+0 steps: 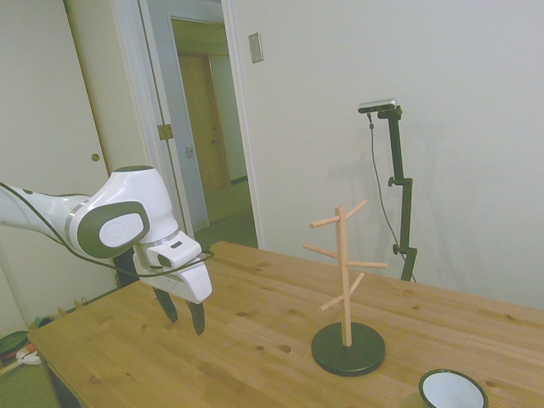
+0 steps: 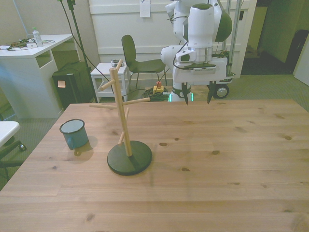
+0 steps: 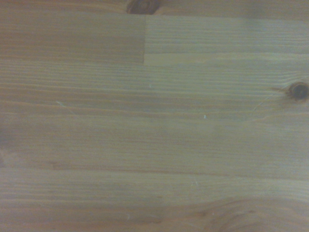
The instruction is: Hang the mug
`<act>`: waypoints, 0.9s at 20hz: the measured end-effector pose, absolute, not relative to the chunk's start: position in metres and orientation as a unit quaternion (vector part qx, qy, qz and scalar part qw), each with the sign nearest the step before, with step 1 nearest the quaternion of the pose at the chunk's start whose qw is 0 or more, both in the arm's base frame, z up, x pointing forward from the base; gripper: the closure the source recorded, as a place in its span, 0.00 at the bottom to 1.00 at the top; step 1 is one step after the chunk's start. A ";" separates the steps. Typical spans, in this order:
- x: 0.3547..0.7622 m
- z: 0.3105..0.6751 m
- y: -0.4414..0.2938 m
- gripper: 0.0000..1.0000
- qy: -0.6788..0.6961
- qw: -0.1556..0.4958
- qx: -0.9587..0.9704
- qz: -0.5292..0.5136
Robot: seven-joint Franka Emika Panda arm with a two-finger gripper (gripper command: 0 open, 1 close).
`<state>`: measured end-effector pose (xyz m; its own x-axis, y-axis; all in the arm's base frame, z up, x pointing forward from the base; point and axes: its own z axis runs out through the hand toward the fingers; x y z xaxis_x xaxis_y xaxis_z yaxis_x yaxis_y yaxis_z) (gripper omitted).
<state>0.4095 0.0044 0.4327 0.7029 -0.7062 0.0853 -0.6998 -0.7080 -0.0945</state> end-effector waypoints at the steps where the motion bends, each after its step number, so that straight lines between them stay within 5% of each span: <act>1: 0.410 0.432 0.004 0.00 0.381 0.027 -0.922 -0.057; 18: 0.362 0.449 -0.148 0.00 0.454 0.011 -0.888 -0.073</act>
